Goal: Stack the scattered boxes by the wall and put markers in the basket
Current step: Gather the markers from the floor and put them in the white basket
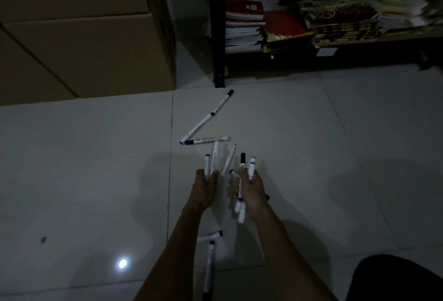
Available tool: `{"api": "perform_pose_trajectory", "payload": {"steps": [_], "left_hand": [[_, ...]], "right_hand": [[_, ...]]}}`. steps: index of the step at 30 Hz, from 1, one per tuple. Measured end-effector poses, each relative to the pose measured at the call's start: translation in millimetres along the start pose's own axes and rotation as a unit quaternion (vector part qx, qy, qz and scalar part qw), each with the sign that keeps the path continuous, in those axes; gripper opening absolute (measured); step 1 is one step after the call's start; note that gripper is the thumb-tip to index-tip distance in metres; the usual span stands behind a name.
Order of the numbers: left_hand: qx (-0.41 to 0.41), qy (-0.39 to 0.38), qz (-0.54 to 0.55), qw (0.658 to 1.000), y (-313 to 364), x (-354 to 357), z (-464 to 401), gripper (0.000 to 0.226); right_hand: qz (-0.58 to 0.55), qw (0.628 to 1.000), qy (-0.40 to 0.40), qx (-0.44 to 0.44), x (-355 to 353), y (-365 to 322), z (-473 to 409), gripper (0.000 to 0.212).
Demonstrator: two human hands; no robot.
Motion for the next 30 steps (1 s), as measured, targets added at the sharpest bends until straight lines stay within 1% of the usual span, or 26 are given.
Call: {"api": "perform_pose_trajectory", "payload": {"steps": [2, 4, 6, 8, 10, 13, 15, 17, 19, 21, 22, 25, 28, 30], "left_hand": [[0.005, 0.003, 0.028, 1.000, 12, 0, 5, 0.034], [0.019, 0.013, 0.056, 0.998, 37, -7, 15, 0.031], [0.014, 0.015, 0.085, 0.996, 70, -19, 29, 0.031], [-0.005, 0.000, 0.128, 0.992, 108, -31, 50, 0.028], [-0.028, -0.018, 0.180, 0.983, 163, -53, 74, 0.021], [-0.019, -0.018, 0.218, 0.976, 247, -91, 108, 0.017], [-0.006, -0.022, 0.215, 0.976, 300, -119, 132, 0.021], [0.006, -0.027, 0.215, 0.976, 367, -152, 161, 0.024], [0.021, -0.036, 0.201, 0.979, 416, -176, 184, 0.023], [0.036, -0.040, 0.188, 0.981, 481, -204, 204, 0.018], [0.044, -0.043, 0.191, 0.980, 500, -213, 214, 0.016], [0.071, -0.050, 0.208, 0.974, 582, -249, 232, 0.021], [0.103, -0.074, 0.222, 0.967, 652, -279, 240, 0.022], [0.140, -0.081, 0.205, 0.965, 698, -296, 243, 0.025]], "right_hand": [[0.017, 1.000, -0.009, -0.020, 0, -10, 6, 0.028], [0.031, 0.999, 0.000, -0.034, -3, -30, 17, 0.030], [0.036, 0.999, 0.022, -0.032, -9, -57, 36, 0.028], [0.013, 0.999, 0.027, -0.030, -13, -88, 60, 0.023], [0.002, 0.999, 0.027, -0.030, -16, -135, 93, 0.022], [-0.002, 0.999, 0.032, -0.036, -17, -214, 143, 0.022], [-0.012, 0.999, 0.019, -0.042, -17, -269, 178, 0.023], [-0.019, 0.998, 0.013, -0.057, -17, -341, 222, 0.023], [-0.021, 0.997, 0.003, -0.076, -14, -396, 256, 0.025], [-0.018, 0.996, 0.005, -0.092, -13, -468, 294, 0.026], [-0.023, 0.995, -0.002, -0.097, -12, -488, 308, 0.027], [-0.025, 0.991, -0.015, -0.128, -10, -572, 350, 0.029], [0.000, 0.986, 0.004, -0.165, -8, -642, 379, 0.032], [-0.004, 0.982, 0.008, -0.188, -6, -684, 397, 0.036]]}}
Point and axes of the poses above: each hand's wrist, its own z-axis away from the middle knuckle, its own x-axis out of the palm, y = z × x, the point moved 2 cm from there along -z, towards the middle knuckle, and after that the axes turned 12 degrees about y, right-handed, at the moved point
